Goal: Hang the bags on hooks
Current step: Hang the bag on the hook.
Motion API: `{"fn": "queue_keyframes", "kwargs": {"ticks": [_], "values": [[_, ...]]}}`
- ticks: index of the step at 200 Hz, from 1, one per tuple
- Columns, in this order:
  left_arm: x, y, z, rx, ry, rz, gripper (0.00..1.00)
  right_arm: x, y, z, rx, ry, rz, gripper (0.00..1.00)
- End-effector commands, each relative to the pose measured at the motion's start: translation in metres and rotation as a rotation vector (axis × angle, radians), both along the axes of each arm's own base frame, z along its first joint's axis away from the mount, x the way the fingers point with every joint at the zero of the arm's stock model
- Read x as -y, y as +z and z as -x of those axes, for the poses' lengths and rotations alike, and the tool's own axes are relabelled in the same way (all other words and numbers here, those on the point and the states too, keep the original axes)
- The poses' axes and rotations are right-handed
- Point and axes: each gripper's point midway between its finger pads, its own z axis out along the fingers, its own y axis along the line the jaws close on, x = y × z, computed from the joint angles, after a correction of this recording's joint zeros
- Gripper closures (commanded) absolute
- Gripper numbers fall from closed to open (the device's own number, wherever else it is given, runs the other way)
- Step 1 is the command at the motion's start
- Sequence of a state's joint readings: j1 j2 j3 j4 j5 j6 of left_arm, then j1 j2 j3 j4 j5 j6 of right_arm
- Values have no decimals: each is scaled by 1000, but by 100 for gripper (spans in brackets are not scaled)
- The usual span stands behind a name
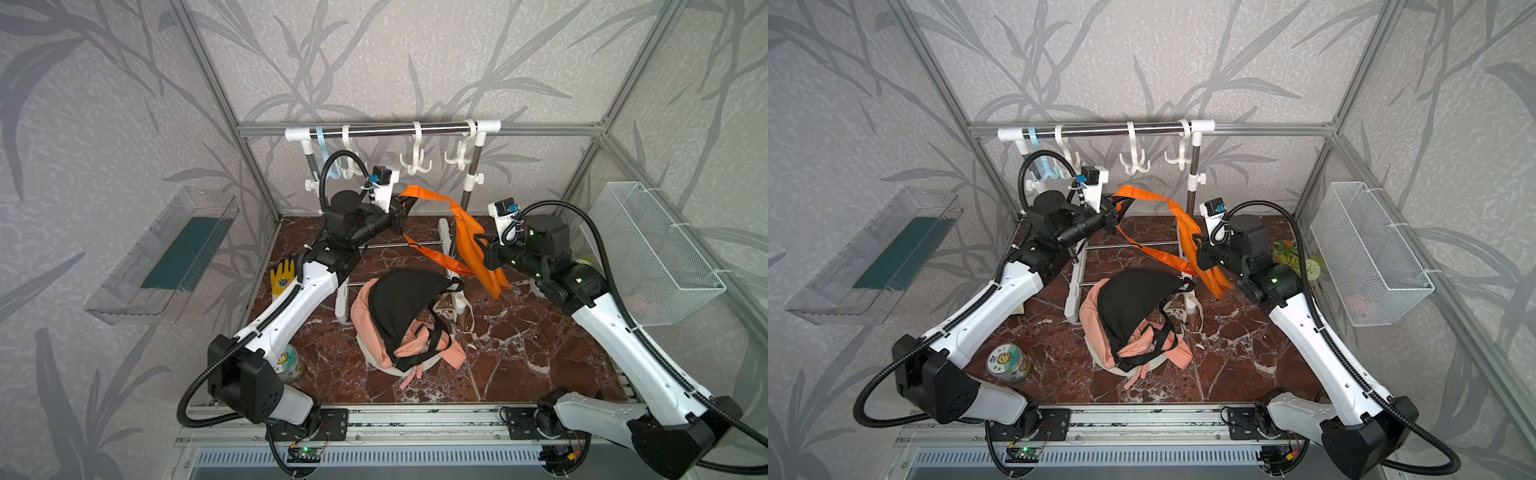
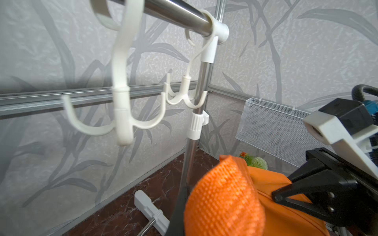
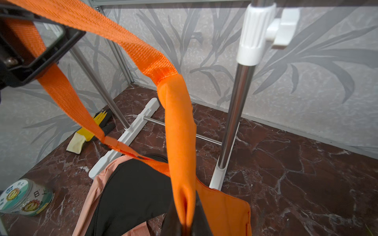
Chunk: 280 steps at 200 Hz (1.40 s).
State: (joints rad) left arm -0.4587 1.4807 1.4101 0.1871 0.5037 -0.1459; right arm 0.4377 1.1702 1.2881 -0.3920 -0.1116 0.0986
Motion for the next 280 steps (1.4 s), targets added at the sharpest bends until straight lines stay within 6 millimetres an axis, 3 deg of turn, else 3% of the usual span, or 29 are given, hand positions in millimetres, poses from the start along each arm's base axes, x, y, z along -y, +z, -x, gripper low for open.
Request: {"fn": "queue_keyframes", "kwargs": {"ticks": [1, 35, 59, 93, 116, 145, 165, 280], "values": [[22, -30, 13, -105, -103, -88, 100, 21, 47, 3, 112, -87, -63, 100], [30, -22, 13, -134, -124, -65, 100, 65, 61, 2, 122, -204, -125, 100], [39, -8, 12, -130, -157, -45, 100, 75, 69, 0, 138, -229, -148, 100], [66, -11, 2, -255, -193, -87, 100, 72, 86, -3, 166, -224, -177, 100], [83, -9, 8, -260, -258, -81, 100, 67, 93, -6, 172, -198, -183, 100], [89, 1, 1, -275, -240, -40, 100, 64, 99, -12, 171, -188, -183, 100], [91, -3, -8, -317, -222, -64, 100, 56, 100, -18, 157, -161, -188, 100], [102, -38, -38, -490, -155, -120, 100, 45, 70, -46, 54, -143, -124, 100]]}}
